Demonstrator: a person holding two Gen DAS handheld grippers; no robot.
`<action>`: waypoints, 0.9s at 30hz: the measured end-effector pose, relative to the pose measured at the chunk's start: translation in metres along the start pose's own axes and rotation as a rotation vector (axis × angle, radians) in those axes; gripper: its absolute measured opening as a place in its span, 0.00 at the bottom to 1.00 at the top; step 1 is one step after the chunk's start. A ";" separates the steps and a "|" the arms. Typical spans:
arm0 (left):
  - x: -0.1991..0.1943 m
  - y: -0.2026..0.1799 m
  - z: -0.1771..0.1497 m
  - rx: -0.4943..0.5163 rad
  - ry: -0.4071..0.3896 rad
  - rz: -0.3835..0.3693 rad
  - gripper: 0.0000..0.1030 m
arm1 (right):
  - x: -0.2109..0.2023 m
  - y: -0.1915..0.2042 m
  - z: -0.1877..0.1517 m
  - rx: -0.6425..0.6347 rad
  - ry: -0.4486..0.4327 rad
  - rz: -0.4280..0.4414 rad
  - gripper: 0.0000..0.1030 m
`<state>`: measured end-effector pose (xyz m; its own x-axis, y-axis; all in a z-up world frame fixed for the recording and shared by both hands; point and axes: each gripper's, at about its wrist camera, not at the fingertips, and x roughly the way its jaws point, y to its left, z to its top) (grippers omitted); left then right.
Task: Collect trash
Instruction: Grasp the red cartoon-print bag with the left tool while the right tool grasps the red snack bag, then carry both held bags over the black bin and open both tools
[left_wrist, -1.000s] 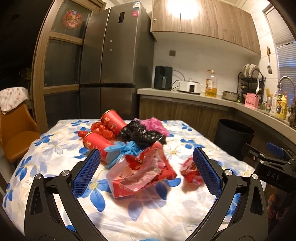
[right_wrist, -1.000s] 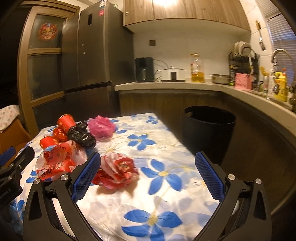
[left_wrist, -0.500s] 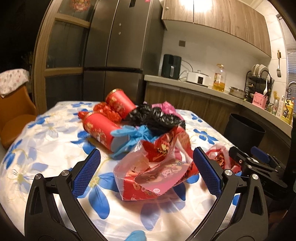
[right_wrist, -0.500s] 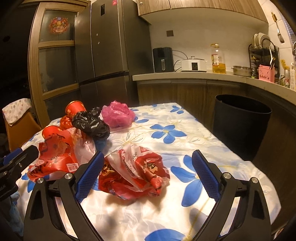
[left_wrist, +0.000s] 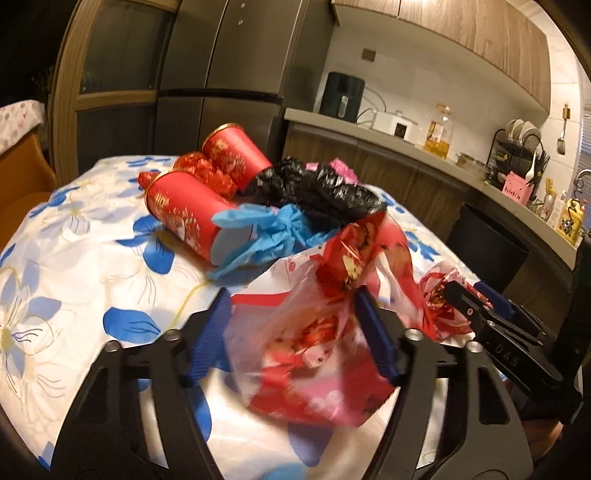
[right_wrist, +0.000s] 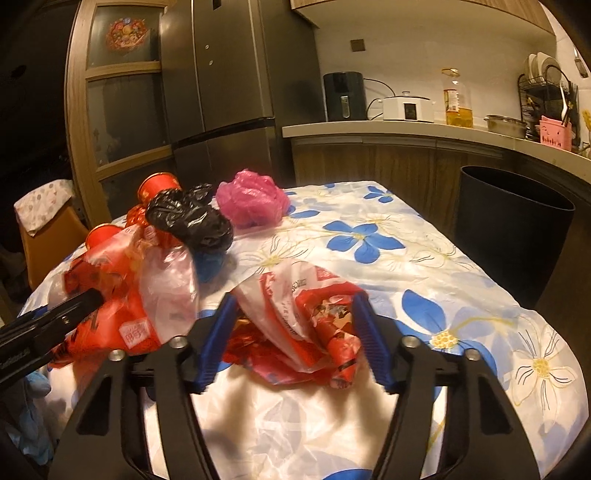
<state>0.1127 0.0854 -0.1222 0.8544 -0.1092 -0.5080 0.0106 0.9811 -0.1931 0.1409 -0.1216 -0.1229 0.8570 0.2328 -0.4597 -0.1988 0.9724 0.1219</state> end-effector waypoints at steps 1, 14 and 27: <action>0.002 0.000 0.000 0.000 0.010 0.004 0.53 | 0.000 0.001 0.000 -0.005 0.000 0.004 0.50; -0.002 -0.015 -0.001 0.061 0.027 0.000 0.04 | -0.012 -0.003 0.003 -0.003 -0.015 0.017 0.16; -0.058 -0.052 0.021 0.093 -0.096 -0.081 0.03 | -0.064 -0.016 0.020 0.007 -0.110 0.037 0.12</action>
<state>0.0731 0.0436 -0.0652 0.8947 -0.1767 -0.4101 0.1253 0.9808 -0.1491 0.0990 -0.1524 -0.0774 0.8962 0.2655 -0.3554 -0.2283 0.9629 0.1437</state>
